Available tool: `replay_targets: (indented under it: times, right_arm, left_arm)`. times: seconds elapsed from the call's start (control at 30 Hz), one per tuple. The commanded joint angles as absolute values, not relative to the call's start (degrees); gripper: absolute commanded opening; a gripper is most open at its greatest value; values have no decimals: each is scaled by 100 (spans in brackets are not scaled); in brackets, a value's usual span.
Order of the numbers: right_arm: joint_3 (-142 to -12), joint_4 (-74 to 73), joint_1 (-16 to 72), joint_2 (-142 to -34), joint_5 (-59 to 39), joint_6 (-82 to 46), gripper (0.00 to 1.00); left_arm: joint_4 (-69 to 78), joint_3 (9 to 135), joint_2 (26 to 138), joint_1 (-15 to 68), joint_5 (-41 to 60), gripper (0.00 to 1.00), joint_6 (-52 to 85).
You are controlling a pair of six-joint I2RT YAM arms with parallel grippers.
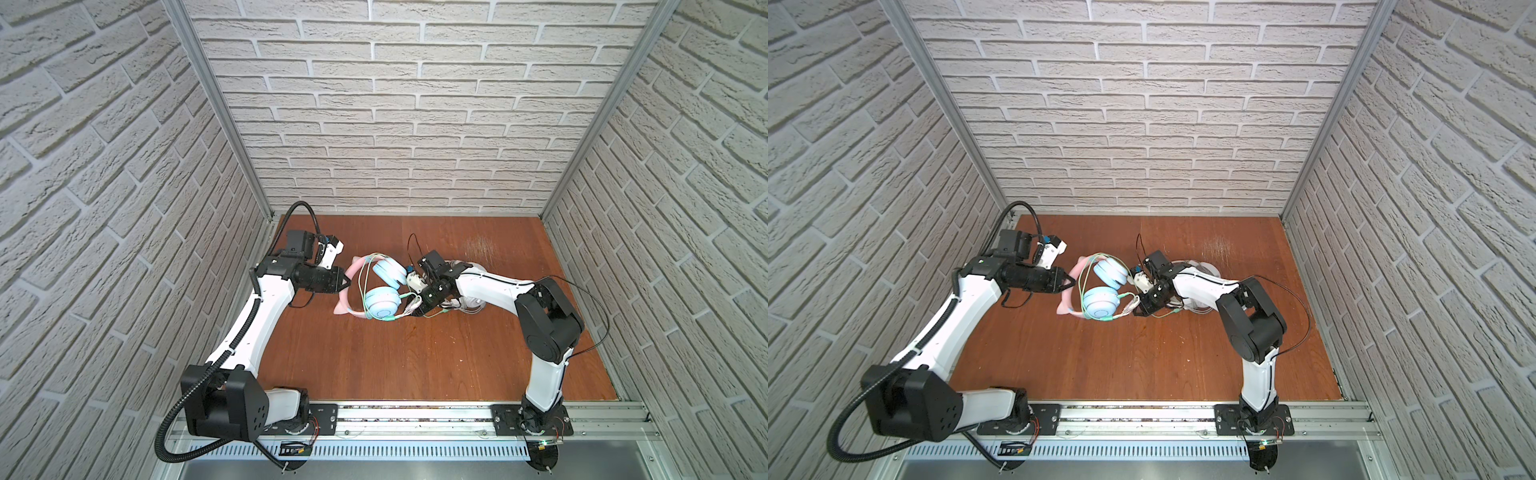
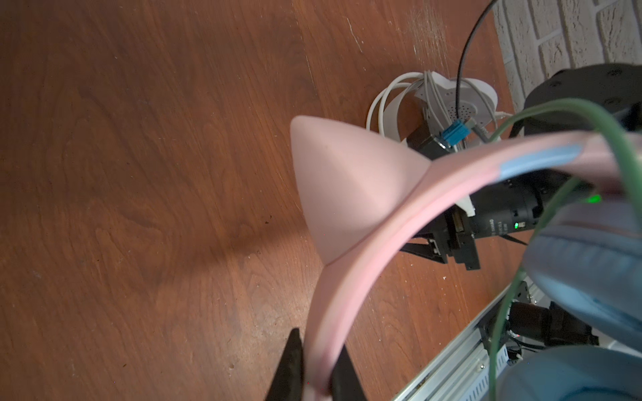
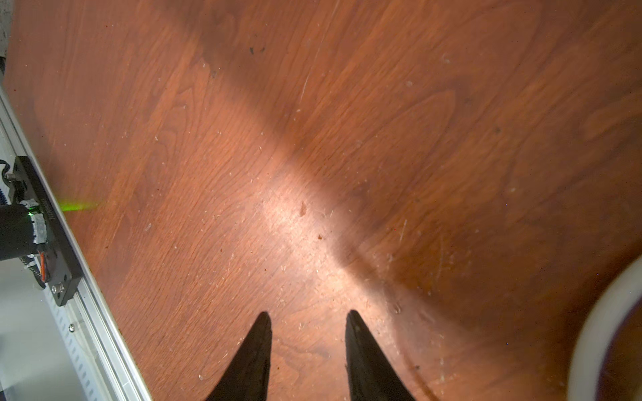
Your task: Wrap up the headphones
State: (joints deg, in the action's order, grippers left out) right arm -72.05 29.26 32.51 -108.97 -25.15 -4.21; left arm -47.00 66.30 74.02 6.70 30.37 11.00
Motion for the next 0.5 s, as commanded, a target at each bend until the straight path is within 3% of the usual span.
replay_targets:
  times: [0.0, 0.47]
  right_arm:
    - [-6985, 2888, 3295, -10770, -2474, -486, 40]
    - [-6688, 3308, 3362, -10834, -2024, -285, 46]
  left_arm:
    - [-4330, 6593, 7194, 589, 3463, 0, 1255]
    - [-4233, 6478, 7132, 374, 3417, 0, 1356]
